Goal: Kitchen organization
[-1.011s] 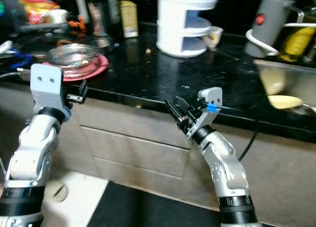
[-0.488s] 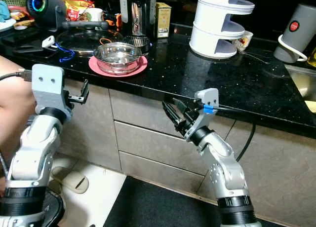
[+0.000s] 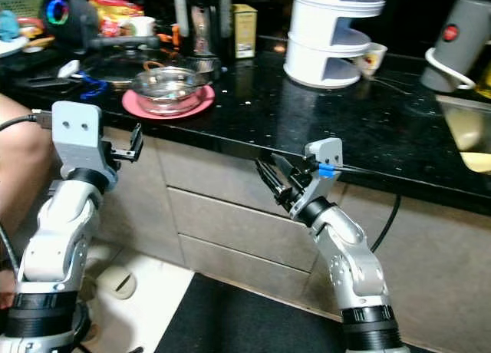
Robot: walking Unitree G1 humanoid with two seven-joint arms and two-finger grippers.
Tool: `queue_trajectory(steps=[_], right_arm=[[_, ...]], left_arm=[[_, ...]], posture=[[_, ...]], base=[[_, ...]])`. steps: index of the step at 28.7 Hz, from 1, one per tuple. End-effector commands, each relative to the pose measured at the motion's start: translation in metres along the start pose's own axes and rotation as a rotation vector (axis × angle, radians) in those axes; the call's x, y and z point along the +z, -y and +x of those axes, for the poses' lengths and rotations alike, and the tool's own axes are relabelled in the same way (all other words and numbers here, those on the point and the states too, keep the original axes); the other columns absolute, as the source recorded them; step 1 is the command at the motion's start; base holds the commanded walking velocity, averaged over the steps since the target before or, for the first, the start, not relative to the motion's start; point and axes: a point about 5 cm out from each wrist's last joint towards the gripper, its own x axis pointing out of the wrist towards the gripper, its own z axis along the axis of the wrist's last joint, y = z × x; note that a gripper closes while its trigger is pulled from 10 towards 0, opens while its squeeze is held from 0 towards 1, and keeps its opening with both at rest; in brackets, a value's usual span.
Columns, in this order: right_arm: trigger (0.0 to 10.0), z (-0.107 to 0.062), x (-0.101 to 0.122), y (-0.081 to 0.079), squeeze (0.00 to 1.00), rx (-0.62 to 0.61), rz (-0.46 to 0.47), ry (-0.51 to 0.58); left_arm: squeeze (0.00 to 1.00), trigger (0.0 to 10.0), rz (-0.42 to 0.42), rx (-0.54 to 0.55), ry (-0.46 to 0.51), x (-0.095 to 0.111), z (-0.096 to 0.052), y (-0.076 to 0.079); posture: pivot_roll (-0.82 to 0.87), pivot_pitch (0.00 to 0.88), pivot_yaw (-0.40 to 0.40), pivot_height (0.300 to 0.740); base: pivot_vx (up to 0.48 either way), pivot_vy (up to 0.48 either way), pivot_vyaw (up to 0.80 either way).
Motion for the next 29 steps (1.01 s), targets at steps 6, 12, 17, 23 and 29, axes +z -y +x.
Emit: queue_trajectory(steps=[6, 12, 17, 23, 29], right_arm=[[10.0, -0.001, 0.001, 0.002, 0.00, -0.004, -0.003, -0.002], [10.0, 0.000, 0.003, 0.002, 0.00, -0.004, -0.002, 0.004], [10.0, 0.000, 0.004, 0.001, 0.00, 0.009, 0.017, 0.021], [10.0, -0.001, 0.006, -0.008, 0.00, 0.086, 0.086, 0.055], [10.0, -0.003, 0.006, -0.015, 0.00, 0.144, 0.190, 0.090]], left_arm=[[0.00, 10.0, 0.035, 0.052, 0.040, 0.007, -0.001, -0.017], [0.00, 10.0, 0.044, 0.074, 0.042, 0.008, 0.001, -0.025], [0.00, 10.0, 0.046, 0.070, 0.045, 0.008, 0.000, -0.024], [0.00, 10.0, 0.041, 0.051, 0.040, 0.007, -0.003, -0.019], [0.00, 10.0, 0.043, 0.041, 0.039, 0.006, -0.004, -0.019]], posture=[[-0.02, 0.000, -0.062, 0.740], [-0.02, 0.000, -0.064, 0.740], [-0.01, 0.000, -0.065, 0.740], [-0.01, 0.000, -0.065, 0.740], [-0.01, 0.000, -0.064, 0.740]], base=[[0.219, 0.000, 0.00], [0.286, 0.000, 0.00], [0.302, 0.000, 0.00], [0.336, 0.000, 0.00], [0.342, 0.000, 0.00]])
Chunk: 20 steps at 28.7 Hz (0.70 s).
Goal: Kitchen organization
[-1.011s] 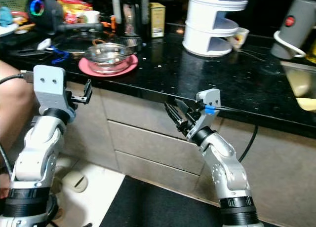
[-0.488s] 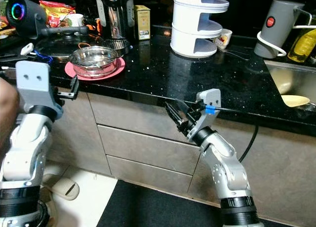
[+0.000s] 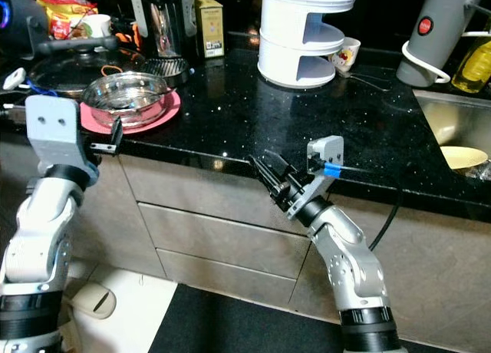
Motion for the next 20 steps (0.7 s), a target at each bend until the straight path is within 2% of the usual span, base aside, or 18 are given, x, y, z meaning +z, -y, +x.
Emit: queue_trajectory(steps=[1, 4, 6, 11, 20], right_arm=[[10.0, -0.001, 0.002, -0.006, 0.00, 0.043, 0.038, 0.016], [10.0, -0.002, 0.002, -0.010, 0.00, 0.080, 0.076, 0.022], [10.0, -0.004, 0.001, -0.019, 0.00, 0.145, 0.127, 0.024], [10.0, -0.003, 0.000, -0.023, 0.00, 0.175, 0.144, 0.018], [10.0, 0.000, 0.001, -0.023, 0.00, 0.156, 0.150, 0.022]], left_arm=[[0.00, 10.0, 0.005, -0.005, -0.007, -0.002, -0.002, 0.000], [0.00, 10.0, 0.006, -0.010, -0.007, -0.002, -0.002, 0.001], [0.00, 10.0, 0.007, -0.023, -0.004, -0.001, -0.002, 0.005], [0.00, 10.0, 0.007, -0.038, -0.004, -0.001, -0.003, 0.008], [0.00, 10.0, 0.005, -0.053, -0.015, -0.004, -0.005, 0.010]], posture=[[-0.01, 0.000, -0.063, 0.740], [-0.01, 0.000, -0.063, 0.740], [-0.01, 0.000, -0.061, 0.740], [0.00, 0.000, -0.061, 0.740], [0.00, 0.000, -0.064, 0.740]], base=[[0.349, 0.000, 0.00], [0.349, 0.000, 0.00], [0.360, 0.000, 0.00], [0.362, 0.000, 0.00], [0.364, 0.000, 0.00]])
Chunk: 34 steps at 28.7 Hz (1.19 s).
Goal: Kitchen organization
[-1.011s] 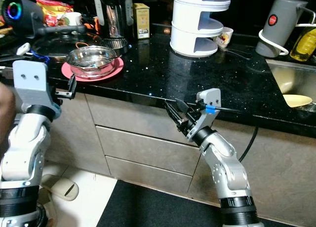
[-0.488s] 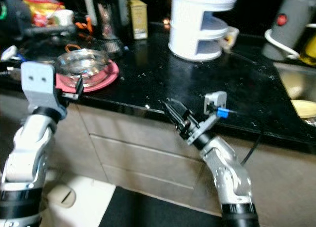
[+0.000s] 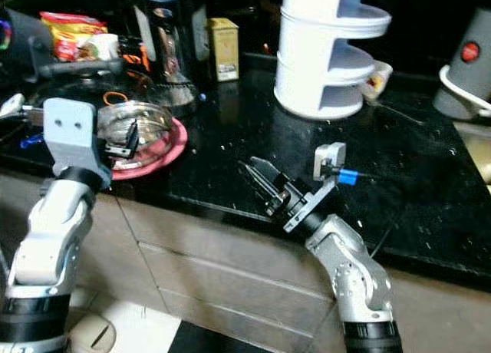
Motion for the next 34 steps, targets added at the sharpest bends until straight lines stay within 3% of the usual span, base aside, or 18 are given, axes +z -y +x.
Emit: queue_trajectory(steps=[1, 6, 8, 14, 16, 17, 18, 19, 20, 21, 22, 25, 26, 28, 34], right_arm=[[10.0, 0.001, 0.000, 0.000, 0.00, -0.005, 0.008, -0.001], [10.0, 0.001, 0.006, 0.002, 0.00, -0.020, -0.004, 0.006], [10.0, 0.000, 0.008, 0.003, 0.00, -0.027, -0.010, 0.007], [10.0, -0.001, 0.010, 0.004, 0.00, -0.027, -0.007, 0.003], [10.0, -0.001, 0.010, 0.003, 0.00, -0.023, -0.008, -0.003], [10.0, -0.001, 0.010, 0.003, 0.00, -0.023, -0.008, -0.003], [10.0, -0.001, 0.010, 0.003, 0.00, -0.022, -0.009, -0.005], [10.0, -0.001, 0.010, 0.003, 0.00, -0.022, -0.009, -0.005], [10.0, -0.001, 0.010, 0.003, 0.00, -0.023, -0.010, -0.007], [10.0, -0.001, 0.010, 0.003, 0.00, -0.023, -0.010, -0.007], [10.0, -0.002, 0.011, 0.003, 0.00, -0.026, -0.013, -0.012], [10.0, -0.002, 0.011, 0.003, 0.00, -0.027, -0.013, -0.013], [10.0, -0.003, 0.011, 0.004, 0.00, -0.030, -0.016, -0.016], [10.0, -0.003, 0.011, 0.004, 0.00, -0.031, -0.017, -0.018], [10.0, -0.003, 0.011, 0.004, 0.00, -0.033, -0.019, -0.021]], left_arm=[[0.00, 10.0, 0.007, -0.021, -0.016, -0.003, 0.000, 0.001], [0.00, 10.0, 0.027, -0.154, 0.015, 0.005, 0.004, 0.002], [0.00, 10.0, -0.005, -0.204, 0.043, 0.012, 0.005, 0.000], [0.00, 10.0, 0.055, -0.404, 0.170, 0.046, 0.006, 0.007], [0.00, 10.0, 0.146, -0.524, 0.176, 0.052, 0.003, 0.016], [0.00, 10.0, 0.146, -0.524, 0.176, 0.052, 0.003, 0.016], [0.00, 10.0, 0.209, -0.581, 0.170, 0.052, 0.000, 0.020], [0.00, 10.0, 0.209, -0.581, 0.170, 0.052, 0.000, 0.020], [0.00, 10.0, 0.290, -0.637, 0.150, 0.050, -0.002, 0.023], [0.00, 10.0, 0.290, -0.637, 0.150, 0.050, -0.002, 0.023], [0.00, 10.0, 0.393, -0.698, 0.091, 0.043, -0.005, 0.024], [0.00, 10.0, 0.417, -0.707, 0.068, 0.040, -0.006, 0.023], [0.00, 10.0, 0.489, -0.698, -0.002, 0.035, -0.004, 0.017], [0.00, 10.0, 0.522, -0.674, -0.024, 0.034, -0.001, 0.014], [0.00, 10.0, 0.584, -0.587, -0.030, 0.036, 0.008, 0.005]], posture=[[0.00, 0.000, -0.064, 0.740], [0.00, 0.000, -0.064, 0.740], [0.00, 0.000, -0.064, 0.740], [0.00, 0.000, -0.066, 0.740], [0.00, 0.000, -0.065, 0.740], [0.00, 0.000, -0.065, 0.740], [0.00, 0.000, -0.065, 0.740], [0.00, 0.000, -0.065, 0.740], [0.00, 0.000, -0.065, 0.740], [0.00, 0.000, -0.065, 0.740], [0.00, 0.000, -0.064, 0.740], [0.00, 0.000, -0.064, 0.740], [0.00, 0.000, -0.064, 0.740], [0.00, 0.000, -0.063, 0.740], [-0.01, 0.000, -0.063, 0.740]], base=[[0.364, 0.000, 0.00], [0.056, 0.000, 0.00], [0.000, 0.000, 0.00], [0.000, 0.000, 0.00], [0.000, 0.000, 0.00], [0.000, 0.000, 0.00], [0.000, 0.000, 0.00], [0.000, 0.000, 0.00], [0.000, 0.000, 0.00], [0.000, 0.000, 0.00], [0.000, 0.000, 0.00], [0.000, 0.000, 0.00], [0.000, 0.000, 0.00], [0.000, 0.000, 0.00], [0.000, 0.000, 0.00]])
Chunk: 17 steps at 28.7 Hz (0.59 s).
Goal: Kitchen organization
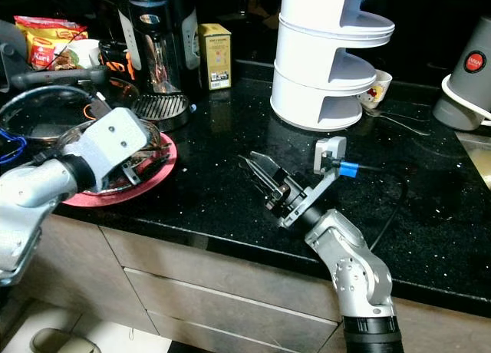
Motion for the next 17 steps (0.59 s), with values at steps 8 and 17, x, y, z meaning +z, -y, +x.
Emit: queue_trajectory(steps=[8, 17], right_arm=[[10.0, -0.002, 0.003, -0.001, 0.00, -0.014, -0.018, -0.007], [10.0, -0.007, 0.003, -0.002, 0.00, -0.031, -0.028, -0.019]], left_arm=[[0.00, 10.0, 0.097, 0.046, -0.055, -0.011, 0.012, -0.006], [0.00, 10.0, 0.054, 0.026, -0.012, -0.005, 0.034, 0.004]], posture=[[-0.02, 0.000, -0.060, 0.740], [-0.05, 0.000, -0.050, 0.740]], base=[[0.000, 0.000, 0.00], [0.000, 0.000, 0.00]])
